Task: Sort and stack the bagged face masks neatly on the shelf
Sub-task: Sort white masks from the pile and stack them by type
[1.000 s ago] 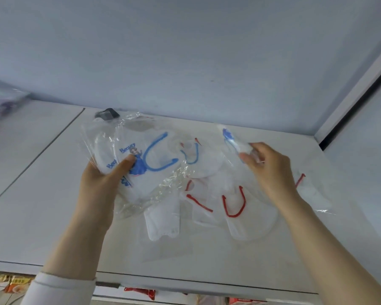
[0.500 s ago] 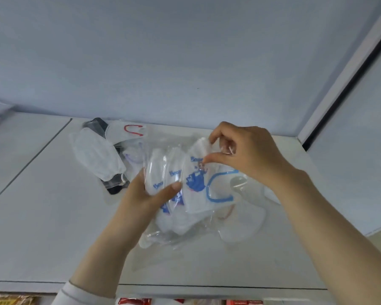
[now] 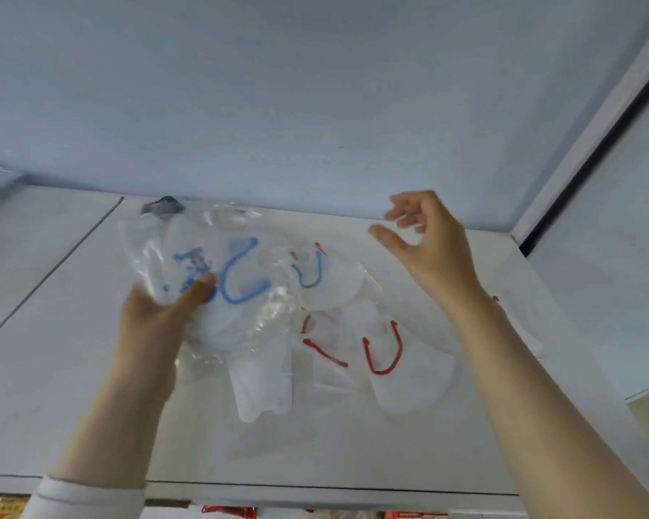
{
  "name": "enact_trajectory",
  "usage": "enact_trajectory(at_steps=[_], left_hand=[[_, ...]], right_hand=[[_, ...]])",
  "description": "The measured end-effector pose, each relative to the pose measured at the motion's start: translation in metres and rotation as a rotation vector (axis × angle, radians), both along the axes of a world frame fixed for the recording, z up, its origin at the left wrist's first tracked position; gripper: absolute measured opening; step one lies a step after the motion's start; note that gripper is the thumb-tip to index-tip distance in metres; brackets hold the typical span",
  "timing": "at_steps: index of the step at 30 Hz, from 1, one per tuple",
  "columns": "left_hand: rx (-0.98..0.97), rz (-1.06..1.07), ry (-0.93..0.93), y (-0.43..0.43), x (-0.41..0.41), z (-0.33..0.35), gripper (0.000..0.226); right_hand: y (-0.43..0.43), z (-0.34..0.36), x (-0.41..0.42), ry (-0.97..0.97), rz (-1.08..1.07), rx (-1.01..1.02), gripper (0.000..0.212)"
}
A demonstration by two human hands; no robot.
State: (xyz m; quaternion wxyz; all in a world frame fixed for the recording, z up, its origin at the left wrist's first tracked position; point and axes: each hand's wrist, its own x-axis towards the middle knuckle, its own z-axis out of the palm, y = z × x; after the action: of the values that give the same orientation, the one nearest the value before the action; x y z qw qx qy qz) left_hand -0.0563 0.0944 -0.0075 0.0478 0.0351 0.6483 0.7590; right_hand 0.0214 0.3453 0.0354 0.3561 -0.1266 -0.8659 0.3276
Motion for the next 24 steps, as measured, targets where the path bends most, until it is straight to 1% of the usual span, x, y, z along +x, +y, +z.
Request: enact_trajectory(at_steps=[1,3,4,5,6,9,10,11,12,13,14,15,16,17,18,19,20,22,24], left_hand=[[0.005,0.049,-0.012,-0.007,-0.007,-0.002,0.009],[0.008,0.084,-0.019,-0.013,-0.014,-0.002,0.009],[0.006,0.086,-0.019,-0.013,-0.015,-0.003,0.009],[0.009,0.08,-0.024,-0.014,-0.015,-0.004,0.009],[0.018,0.072,-0.035,-0.014,-0.015,-0.004,0.009],[0.034,0.077,-0.05,-0.019,-0.015,-0.006,0.009],[0.043,0.09,-0.053,-0.022,-0.015,-0.006,0.01],[0.052,0.106,-0.053,-0.025,-0.016,-0.006,0.012],[0.063,0.125,-0.053,-0.027,-0.017,-0.006,0.015],[0.072,0.139,-0.056,-0.028,-0.019,-0.005,0.018],[0.078,0.146,-0.06,-0.028,-0.019,-0.005,0.018],[0.079,0.141,-0.063,-0.026,-0.019,-0.005,0.015],[0.077,0.125,-0.067,-0.024,-0.018,-0.006,0.012],[0.074,0.104,-0.071,-0.02,-0.017,-0.006,0.01],[0.072,0.084,-0.074,-0.016,-0.014,-0.006,0.009],[0.07,0.063,-0.074,-0.012,-0.012,-0.006,0.009],[0.069,0.042,-0.07,-0.008,-0.009,-0.006,0.009],[0.075,-0.004,-0.057,-0.003,-0.005,-0.004,0.012],[0.054,-0.07,-0.024,0.0,-0.003,0.0,0.02]], right_hand=[[0.004,-0.009,0.001,-0.186,-0.019,0.044,0.054],[-0.002,-0.03,-0.001,-0.587,0.076,0.211,0.076],[-0.008,-0.039,-0.003,-0.715,0.152,0.258,0.085],[-0.012,-0.045,-0.005,-0.776,0.204,0.266,0.086],[-0.014,-0.048,-0.007,-0.786,0.212,0.267,0.079],[-0.005,-0.048,-0.007,-0.616,0.103,0.369,0.035],[-0.003,-0.046,-0.005,-0.525,0.071,0.349,0.025],[-0.002,-0.043,-0.003,-0.408,0.03,0.287,0.019],[-0.002,-0.038,-0.002,-0.291,-0.032,0.178,0.019],[-0.002,-0.031,-0.001,-0.177,-0.094,0.006,0.019],[-0.004,-0.023,0.0,-0.074,-0.114,-0.227,0.017],[-0.006,-0.015,0.001,0.001,-0.088,-0.474,0.014],[-0.006,-0.01,0.002,0.026,-0.046,-0.672,0.01],[-0.007,-0.007,0.003,0.011,-0.01,-0.793,0.007],[-0.006,-0.007,0.004,-0.023,0.018,-0.845,0.007],[-0.005,-0.007,0.005,-0.055,0.04,-0.852,0.009],[-0.003,-0.008,0.006,-0.074,0.053,-0.821,0.016],[0.001,-0.003,0.011,-0.073,0.108,-0.689,0.037],[0.002,0.013,0.018,-0.135,0.215,-0.532,0.044]])
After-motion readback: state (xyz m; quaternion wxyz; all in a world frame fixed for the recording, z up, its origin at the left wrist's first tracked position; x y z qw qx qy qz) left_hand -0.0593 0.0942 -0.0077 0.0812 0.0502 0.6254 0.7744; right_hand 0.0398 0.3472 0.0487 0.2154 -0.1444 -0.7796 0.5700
